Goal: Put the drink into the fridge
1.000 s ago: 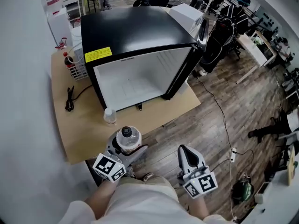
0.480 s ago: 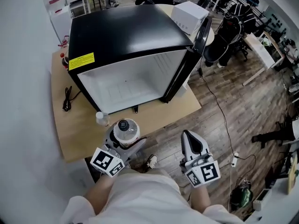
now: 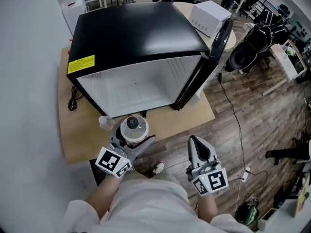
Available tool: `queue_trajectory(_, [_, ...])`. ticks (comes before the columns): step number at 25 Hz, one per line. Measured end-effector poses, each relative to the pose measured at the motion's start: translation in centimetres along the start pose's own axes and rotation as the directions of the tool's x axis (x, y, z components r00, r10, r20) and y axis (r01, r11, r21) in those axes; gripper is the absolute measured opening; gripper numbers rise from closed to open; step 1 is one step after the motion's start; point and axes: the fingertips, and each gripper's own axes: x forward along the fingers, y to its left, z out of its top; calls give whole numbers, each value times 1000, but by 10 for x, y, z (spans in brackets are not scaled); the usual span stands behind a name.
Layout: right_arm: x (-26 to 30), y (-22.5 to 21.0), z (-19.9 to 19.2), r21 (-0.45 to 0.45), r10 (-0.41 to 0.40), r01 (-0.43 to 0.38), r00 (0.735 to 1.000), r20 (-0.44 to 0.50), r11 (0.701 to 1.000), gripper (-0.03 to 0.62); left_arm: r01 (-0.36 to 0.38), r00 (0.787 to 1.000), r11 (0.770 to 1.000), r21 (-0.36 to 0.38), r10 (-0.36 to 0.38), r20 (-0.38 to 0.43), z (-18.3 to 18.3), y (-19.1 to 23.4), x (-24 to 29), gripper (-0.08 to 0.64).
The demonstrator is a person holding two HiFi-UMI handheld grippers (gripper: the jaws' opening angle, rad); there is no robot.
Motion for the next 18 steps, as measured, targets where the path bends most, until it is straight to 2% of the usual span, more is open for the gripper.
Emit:
queue_trajectory(6, [16, -4, -18, 35, 55, -54, 998, -25, 998, 0, -40, 999, 999, 28, 40, 7, -1, 19, 20, 459])
queue_trajectory(12, [28, -8, -25, 46, 97, -96, 994, -39, 994, 0, -47, 999, 996, 69, 48, -7, -11, 36, 48, 459])
queue_trajectory(18, [30, -14, -31, 39, 121, -119, 991, -62, 992, 0, -71, 997, 995, 71, 72, -8, -22, 57, 71, 459])
